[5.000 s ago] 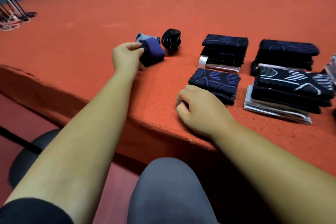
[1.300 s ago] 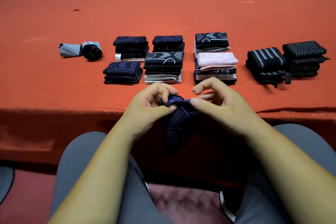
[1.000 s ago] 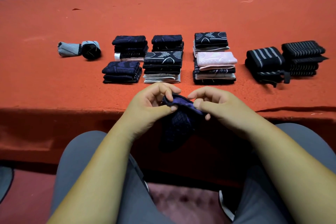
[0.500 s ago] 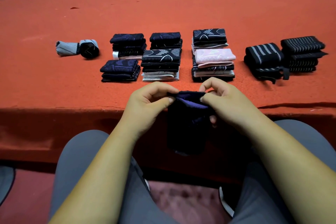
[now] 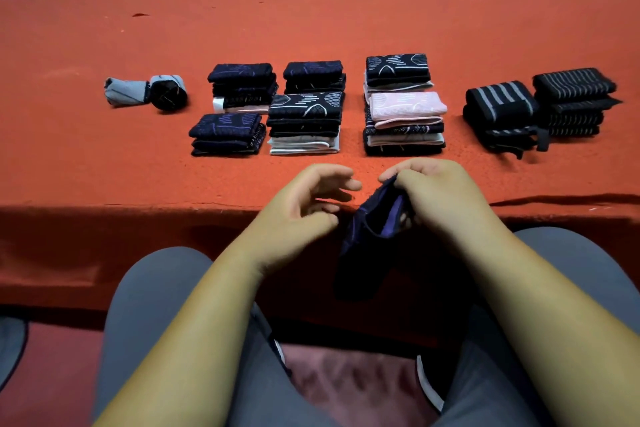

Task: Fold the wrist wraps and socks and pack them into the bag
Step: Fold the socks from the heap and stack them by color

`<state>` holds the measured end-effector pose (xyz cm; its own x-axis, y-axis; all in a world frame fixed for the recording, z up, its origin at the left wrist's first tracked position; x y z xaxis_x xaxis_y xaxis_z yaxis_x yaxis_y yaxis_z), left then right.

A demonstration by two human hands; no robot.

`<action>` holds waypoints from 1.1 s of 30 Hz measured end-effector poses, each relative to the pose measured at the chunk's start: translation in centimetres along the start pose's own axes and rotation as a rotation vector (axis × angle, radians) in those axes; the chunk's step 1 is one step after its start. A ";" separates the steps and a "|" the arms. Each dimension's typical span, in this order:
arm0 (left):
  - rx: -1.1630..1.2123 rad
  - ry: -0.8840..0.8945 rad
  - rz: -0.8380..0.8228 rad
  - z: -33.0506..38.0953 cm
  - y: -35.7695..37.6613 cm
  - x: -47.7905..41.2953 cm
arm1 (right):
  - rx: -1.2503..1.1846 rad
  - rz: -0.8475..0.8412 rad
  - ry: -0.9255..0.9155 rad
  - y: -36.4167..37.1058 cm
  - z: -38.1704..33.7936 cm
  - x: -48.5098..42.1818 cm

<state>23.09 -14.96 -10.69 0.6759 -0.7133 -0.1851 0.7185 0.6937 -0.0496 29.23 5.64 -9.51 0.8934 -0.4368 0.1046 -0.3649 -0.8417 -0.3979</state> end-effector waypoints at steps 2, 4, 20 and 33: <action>-0.130 -0.024 -0.096 0.1 1.0 0.3 | -0.167 -0.052 0.053 0.4 -0.1 0.1; -0.293 -0.033 -0.083 0.0 1.7 0.2 | -0.241 -0.079 0.063 0.6 -0.2 0.2; 0.280 0.026 0.382 -0.6 -0.1 -1.1 | 0.257 -0.234 -0.354 -0.9 0.0 0.4; 0.506 0.020 0.460 -0.1 -0.4 -1.2 | -0.024 -0.217 -0.356 -0.4 0.1 0.2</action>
<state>21.99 -14.41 -10.58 0.9312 -0.3518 -0.0958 0.3504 0.7905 0.5023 29.62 5.93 -9.39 0.9835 -0.1149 -0.1395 -0.1603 -0.9111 -0.3797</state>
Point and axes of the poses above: each hand's wrist, its own x-axis away from the middle knuckle, its own y-axis out of the palm, z = x × y, the point moved 3 cm from there along -x, towards the middle knuckle, and after that the axes turned 14 degrees about x, right-handed, at the moved point
